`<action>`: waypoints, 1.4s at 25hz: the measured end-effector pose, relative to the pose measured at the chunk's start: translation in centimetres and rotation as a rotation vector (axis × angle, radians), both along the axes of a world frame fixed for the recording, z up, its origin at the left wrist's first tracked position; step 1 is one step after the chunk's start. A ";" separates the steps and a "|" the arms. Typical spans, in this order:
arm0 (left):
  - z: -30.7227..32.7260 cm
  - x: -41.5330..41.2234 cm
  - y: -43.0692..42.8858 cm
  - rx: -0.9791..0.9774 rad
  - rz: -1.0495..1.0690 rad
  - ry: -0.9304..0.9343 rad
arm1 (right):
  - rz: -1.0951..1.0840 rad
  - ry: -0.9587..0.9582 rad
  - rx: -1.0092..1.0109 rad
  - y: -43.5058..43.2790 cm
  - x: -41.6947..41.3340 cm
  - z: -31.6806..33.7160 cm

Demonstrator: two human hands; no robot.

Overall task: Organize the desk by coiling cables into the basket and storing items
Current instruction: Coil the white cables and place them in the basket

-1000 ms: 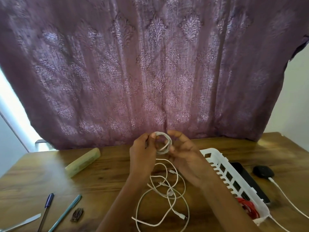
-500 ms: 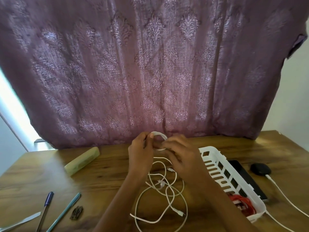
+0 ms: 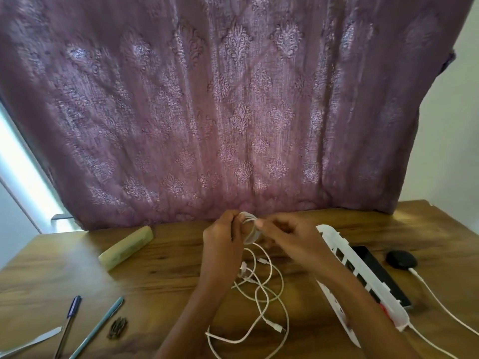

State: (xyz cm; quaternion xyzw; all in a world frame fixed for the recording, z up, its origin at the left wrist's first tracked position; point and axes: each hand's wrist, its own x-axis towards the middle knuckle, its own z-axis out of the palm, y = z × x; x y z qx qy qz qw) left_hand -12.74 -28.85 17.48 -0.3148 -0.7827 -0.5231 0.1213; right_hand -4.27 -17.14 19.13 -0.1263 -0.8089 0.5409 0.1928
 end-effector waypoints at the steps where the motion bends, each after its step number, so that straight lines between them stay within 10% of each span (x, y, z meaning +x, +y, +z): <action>1: 0.1 0.1 0.1 -0.012 -0.011 0.017 | -0.001 0.037 0.069 0.0 0.0 0.2; 5: 0.4 0.2 0.1 0.034 -0.008 -0.017 | -0.082 0.160 -0.009 -0.4 -0.1 0.5; 14: 0.1 -1.2 -0.6 0.192 0.122 -0.340 | 0.015 0.270 -1.218 1.9 0.8 -0.2; 27: 1.0 -1.1 -0.1 0.222 0.187 -0.326 | -0.196 0.156 -0.058 -0.5 -0.3 -0.5; 35: 0.6 -0.6 0.5 0.374 0.016 -0.451 | -0.172 0.191 -0.095 -1.5 -2.8 -0.7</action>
